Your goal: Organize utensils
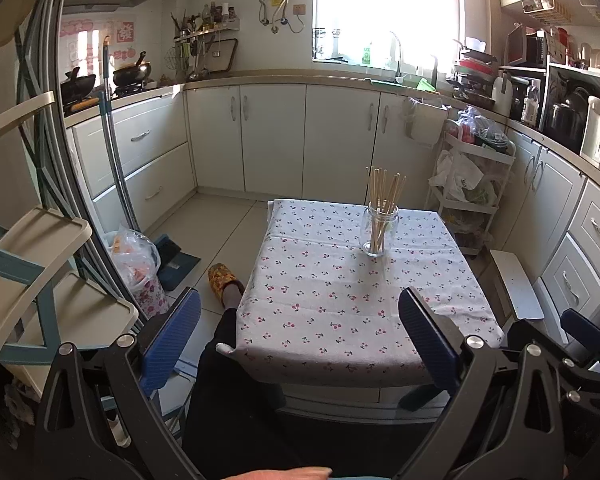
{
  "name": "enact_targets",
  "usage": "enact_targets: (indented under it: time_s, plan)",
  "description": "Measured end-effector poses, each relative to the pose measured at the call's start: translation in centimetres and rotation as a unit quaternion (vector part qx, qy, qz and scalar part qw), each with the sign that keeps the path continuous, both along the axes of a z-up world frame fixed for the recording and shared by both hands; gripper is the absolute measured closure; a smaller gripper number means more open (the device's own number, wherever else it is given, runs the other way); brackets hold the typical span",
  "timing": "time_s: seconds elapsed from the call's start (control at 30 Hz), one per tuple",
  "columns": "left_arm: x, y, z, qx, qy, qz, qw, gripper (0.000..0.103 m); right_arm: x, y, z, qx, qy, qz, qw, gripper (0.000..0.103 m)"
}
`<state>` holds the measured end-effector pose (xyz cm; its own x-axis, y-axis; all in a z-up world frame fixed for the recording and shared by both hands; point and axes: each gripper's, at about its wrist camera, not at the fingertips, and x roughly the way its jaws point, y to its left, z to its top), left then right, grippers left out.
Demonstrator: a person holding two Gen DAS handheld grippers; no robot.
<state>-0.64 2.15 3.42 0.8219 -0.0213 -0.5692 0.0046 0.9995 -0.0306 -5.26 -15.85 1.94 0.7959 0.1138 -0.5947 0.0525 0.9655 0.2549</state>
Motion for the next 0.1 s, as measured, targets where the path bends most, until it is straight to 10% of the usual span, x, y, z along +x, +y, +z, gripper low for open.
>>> enact_targets:
  time_s: [0.1]
  plan:
    - [0.12,0.22,-0.27,-0.001,0.006,0.000,1.0000,0.008,0.49,-0.08,0.08,-0.001,0.003,0.005,1.000,0.007]
